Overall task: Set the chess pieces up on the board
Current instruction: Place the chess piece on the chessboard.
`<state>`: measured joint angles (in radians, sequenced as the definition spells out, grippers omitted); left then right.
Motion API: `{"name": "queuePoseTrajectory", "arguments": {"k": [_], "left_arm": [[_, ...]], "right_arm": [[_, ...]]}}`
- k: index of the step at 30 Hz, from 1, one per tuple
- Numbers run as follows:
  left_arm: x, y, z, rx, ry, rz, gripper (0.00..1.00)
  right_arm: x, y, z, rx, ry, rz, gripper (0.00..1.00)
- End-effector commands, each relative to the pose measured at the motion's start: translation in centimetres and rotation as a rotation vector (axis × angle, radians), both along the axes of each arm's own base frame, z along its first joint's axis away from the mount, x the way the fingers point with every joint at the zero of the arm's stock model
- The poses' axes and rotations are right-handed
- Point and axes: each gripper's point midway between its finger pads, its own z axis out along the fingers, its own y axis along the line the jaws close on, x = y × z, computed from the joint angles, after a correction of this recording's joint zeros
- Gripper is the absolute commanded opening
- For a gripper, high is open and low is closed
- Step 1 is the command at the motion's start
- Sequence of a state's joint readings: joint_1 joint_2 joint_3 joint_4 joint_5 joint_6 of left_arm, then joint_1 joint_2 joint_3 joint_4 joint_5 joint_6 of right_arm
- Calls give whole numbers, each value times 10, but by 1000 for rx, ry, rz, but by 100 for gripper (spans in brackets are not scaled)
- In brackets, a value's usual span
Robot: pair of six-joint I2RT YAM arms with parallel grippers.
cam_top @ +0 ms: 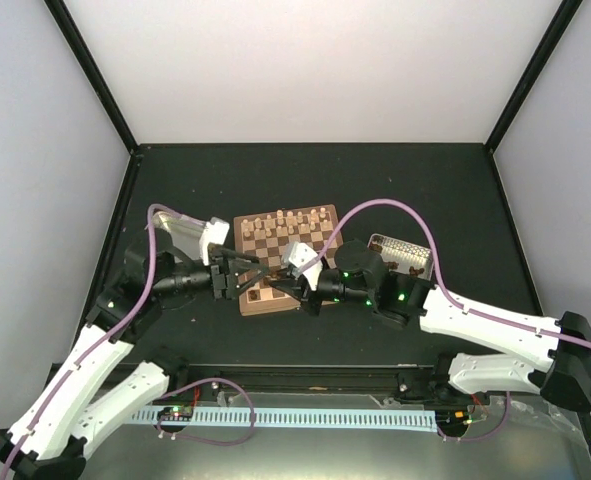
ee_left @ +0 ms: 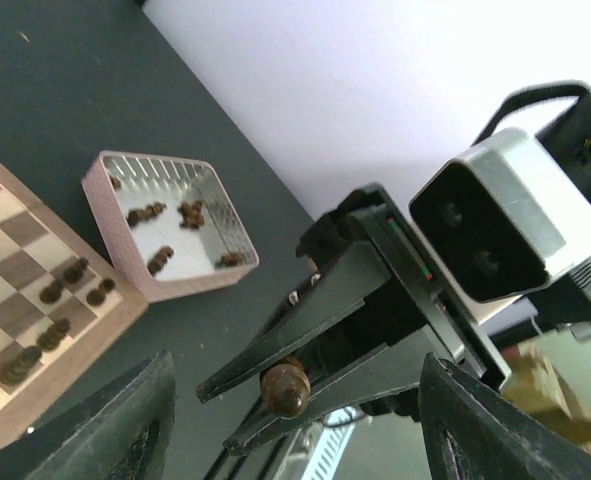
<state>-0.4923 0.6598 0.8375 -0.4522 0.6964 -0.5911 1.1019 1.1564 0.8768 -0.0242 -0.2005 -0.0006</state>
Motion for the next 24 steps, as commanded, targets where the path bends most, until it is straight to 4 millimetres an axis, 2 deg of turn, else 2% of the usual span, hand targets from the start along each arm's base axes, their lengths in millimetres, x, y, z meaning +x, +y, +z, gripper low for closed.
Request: {"name": "queuePoseTrajectory", "arguments": {"k": [1,7,16,24], "left_arm": [[-23,-10,-2,15,12,-175,65],[-26,-15,-10,22,36,-235,40],[-29,-16,-26,56,57,-268,36],[-28,-18,-34,66,61,-278,7]], "right_arm": [[-11,-2,0,-44,-64,84,1],[-12,2,-3,-71,-68,108,1],[-10,6,-3,-57,-56,102,1],[-8,9,-3,-43,-48,90,1]]}}
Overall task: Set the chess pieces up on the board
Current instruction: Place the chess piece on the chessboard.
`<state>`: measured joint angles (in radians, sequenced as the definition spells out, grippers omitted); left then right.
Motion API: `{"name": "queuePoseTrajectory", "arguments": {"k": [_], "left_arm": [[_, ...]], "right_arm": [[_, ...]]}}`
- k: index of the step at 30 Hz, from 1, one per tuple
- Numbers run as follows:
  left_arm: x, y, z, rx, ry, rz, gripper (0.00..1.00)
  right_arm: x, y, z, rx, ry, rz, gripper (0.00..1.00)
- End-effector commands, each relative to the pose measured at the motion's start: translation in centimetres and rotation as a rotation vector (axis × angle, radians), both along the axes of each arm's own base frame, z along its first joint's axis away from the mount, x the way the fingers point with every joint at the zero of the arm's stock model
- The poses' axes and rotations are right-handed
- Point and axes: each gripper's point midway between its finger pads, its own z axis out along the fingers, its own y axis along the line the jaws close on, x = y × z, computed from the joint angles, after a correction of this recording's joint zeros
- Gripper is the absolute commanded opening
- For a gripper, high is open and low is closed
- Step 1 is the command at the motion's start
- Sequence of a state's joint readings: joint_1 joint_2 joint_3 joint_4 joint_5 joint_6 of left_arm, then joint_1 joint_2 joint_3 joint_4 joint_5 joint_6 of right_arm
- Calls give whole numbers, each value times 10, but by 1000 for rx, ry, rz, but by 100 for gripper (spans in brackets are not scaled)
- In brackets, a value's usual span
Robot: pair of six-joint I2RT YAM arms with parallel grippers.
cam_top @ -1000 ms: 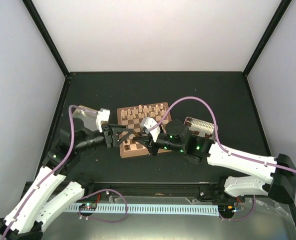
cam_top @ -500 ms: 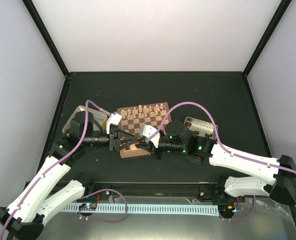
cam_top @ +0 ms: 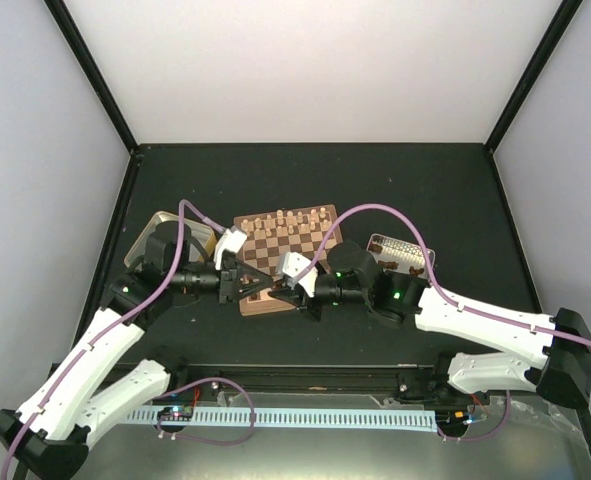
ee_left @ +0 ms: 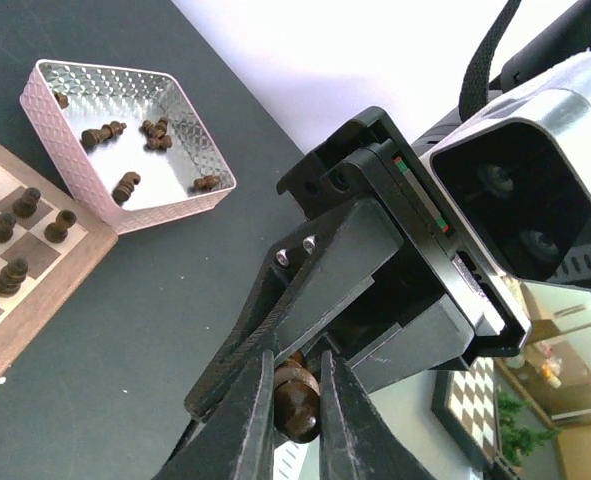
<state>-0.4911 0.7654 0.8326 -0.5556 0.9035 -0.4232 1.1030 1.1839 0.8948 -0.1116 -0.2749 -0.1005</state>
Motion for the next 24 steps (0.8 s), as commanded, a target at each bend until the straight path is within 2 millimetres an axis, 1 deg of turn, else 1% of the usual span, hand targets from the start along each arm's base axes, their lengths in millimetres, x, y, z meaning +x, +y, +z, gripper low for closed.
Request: {"name": "queuePoseTrajectory", "arguments": {"k": [1,3,4,8,9,11,14,17,21,24], "left_arm": [[-6,-1,0,-8,-6,-41,3],[-4,0,0,-2,-19,-24,2],[-1,1,0,6,-28,-6,2],[20,10,-3,68,-86,125,2],[28,15,-6,99,-99,175,2],[43,24,-12,160,-116,269,2],[63,38,-23,240,-129,386,2],[77,45,-37,303,-115,460,2],[89,43,-62,412,-77,491,2],[97,41,-87,535,-55,521,2]], "right_arm": [[7,7,17,53,-16,-18,2],[9,6,15,50,-7,-36,6],[11,5,14,49,2,-54,10],[23,-7,2,28,57,-171,41],[25,-13,-6,13,72,-207,50],[32,-26,-16,4,95,-287,59],[45,-50,-30,0,124,-437,64],[68,-81,-40,6,171,-653,66],[94,-123,-54,24,290,-909,66],[101,-140,-60,49,361,-1012,66]]}}
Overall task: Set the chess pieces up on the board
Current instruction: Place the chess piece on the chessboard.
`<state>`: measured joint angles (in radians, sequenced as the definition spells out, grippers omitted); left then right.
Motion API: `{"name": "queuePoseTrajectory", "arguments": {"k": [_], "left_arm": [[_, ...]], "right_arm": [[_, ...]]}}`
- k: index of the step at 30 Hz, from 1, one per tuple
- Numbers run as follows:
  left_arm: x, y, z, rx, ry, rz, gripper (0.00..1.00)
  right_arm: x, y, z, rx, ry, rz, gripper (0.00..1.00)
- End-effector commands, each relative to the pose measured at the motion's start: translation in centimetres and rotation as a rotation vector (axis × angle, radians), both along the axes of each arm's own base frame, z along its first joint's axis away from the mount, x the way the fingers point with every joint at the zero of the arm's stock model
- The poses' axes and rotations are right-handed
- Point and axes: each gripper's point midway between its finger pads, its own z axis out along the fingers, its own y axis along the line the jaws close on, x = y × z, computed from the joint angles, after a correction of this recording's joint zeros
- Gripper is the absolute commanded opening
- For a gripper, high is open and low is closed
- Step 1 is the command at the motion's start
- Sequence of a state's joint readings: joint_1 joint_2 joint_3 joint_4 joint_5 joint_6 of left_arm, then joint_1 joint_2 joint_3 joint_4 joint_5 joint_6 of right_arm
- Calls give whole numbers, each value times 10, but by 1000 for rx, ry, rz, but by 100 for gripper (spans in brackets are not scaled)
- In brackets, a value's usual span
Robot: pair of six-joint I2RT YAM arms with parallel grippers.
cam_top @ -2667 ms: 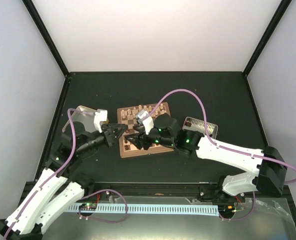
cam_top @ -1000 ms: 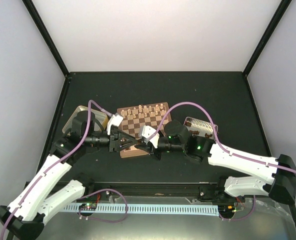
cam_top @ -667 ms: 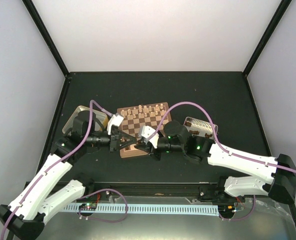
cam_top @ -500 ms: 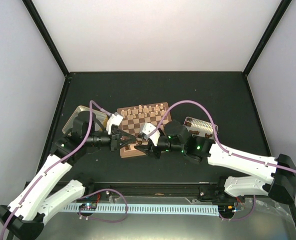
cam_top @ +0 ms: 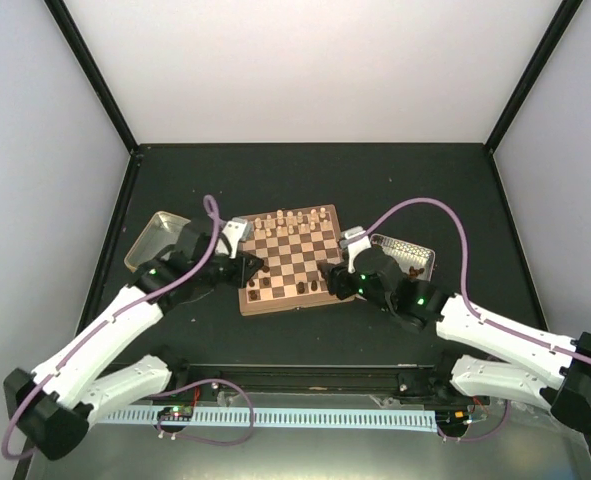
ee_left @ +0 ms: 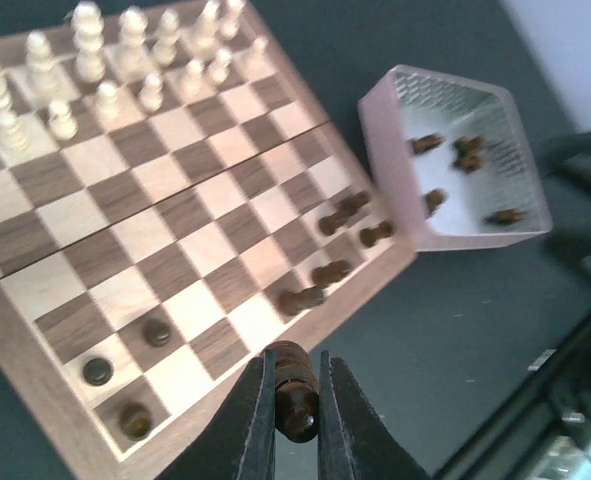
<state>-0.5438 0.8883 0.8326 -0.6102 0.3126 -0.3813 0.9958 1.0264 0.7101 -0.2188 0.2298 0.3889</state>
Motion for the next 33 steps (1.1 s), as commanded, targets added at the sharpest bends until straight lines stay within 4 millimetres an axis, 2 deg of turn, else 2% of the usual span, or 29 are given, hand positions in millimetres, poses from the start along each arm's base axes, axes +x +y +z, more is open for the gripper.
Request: {"name": "queuePoseTrajectory", "arguments": {"k": [1,8,13,20,26,33], "left_arm": [[19,8,-26,188,14,114,1],[21,-16,-73,296,66,97,2],[19,-35,-97,319,63,49,2],[23,-39,-124,399,76,47,2],[34,-43,-123,425,65,66,2],[54,-37,-84,446,-10,151,2]], "right_arm": [[19,-37,-5,73,88,-271,66],[24,-45,-18,123,165,-333,66],[24,-44,-26,127,187,-327,66],[24,-42,-30,128,194,-321,66],[24,-41,-32,134,203,-319,66],[24,-43,-30,148,200,-330,66]]}}
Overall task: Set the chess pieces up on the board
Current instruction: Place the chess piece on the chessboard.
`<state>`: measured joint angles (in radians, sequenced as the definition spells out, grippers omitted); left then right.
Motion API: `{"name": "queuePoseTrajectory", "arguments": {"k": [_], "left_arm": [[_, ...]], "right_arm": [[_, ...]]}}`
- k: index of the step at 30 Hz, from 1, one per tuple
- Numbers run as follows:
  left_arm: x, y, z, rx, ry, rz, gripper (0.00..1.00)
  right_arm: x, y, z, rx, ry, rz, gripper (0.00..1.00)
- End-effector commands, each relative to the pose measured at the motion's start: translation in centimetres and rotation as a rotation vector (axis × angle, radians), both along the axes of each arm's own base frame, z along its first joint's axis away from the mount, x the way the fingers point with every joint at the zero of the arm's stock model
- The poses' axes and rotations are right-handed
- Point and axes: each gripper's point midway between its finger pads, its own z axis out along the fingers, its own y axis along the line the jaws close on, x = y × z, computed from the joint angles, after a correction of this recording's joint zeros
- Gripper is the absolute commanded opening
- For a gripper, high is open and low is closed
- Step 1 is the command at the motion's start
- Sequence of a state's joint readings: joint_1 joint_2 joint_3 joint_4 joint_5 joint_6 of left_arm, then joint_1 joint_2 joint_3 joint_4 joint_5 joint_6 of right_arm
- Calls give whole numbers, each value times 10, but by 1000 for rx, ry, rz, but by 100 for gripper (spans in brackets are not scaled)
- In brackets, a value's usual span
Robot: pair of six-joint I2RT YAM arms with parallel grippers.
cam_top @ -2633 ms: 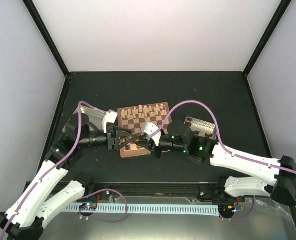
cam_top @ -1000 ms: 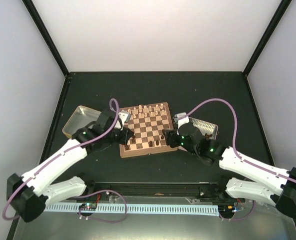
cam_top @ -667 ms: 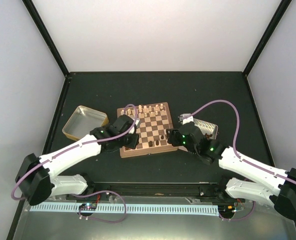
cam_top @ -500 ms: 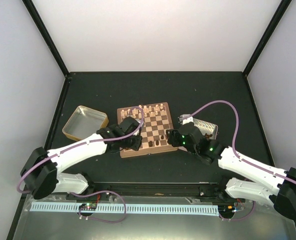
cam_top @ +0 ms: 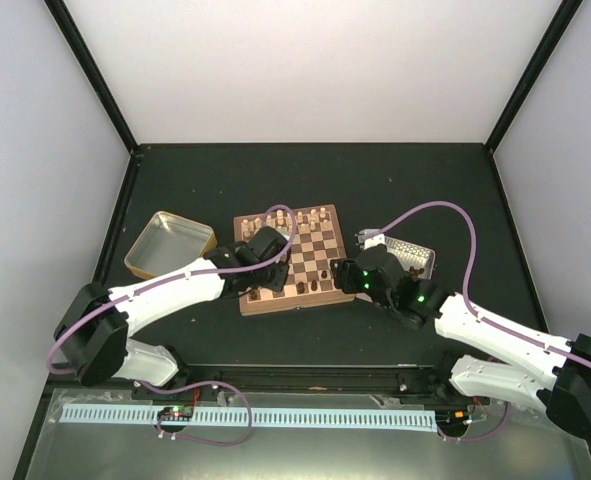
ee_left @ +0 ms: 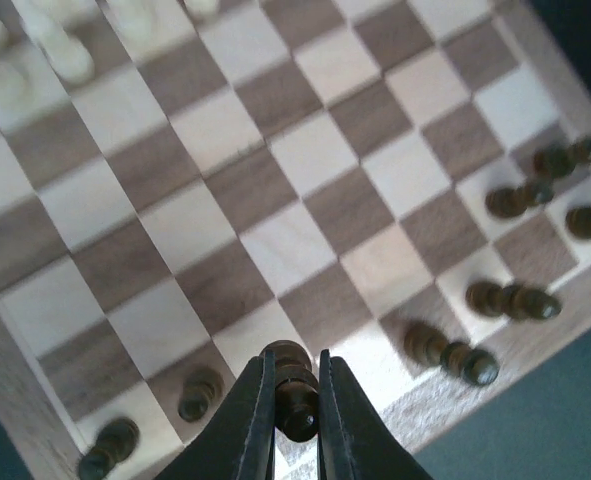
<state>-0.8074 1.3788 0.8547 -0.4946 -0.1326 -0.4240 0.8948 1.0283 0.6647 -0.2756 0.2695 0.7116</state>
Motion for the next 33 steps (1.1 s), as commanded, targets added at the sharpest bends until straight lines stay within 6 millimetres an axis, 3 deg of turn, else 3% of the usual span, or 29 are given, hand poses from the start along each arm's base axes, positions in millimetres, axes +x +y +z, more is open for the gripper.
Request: {"name": "queuePoseTrajectory", "arguments": {"k": [1,8,14,18,24,33], "left_arm": [[25,2,45,11,-124,76,2],[39,17,79,7,-207,149,2],[42,30,82,17,-210,194,2],[31,13,69,-21,-129,95,1],[3,-4,30,-65,21,-22,2],[-24,-5,-7,-48,133,-76,2]], "right_arm": [[3,-4,2,22,-11,-29,66],[2,-8,4,32,-21,-43,66],[2,-7,3,38,-15,-37,66],[1,-5,2,41,-9,-30,66],[3,-5,0,33,-10,-33,66],[5,-3,-3,15,-6,-29,66]]}}
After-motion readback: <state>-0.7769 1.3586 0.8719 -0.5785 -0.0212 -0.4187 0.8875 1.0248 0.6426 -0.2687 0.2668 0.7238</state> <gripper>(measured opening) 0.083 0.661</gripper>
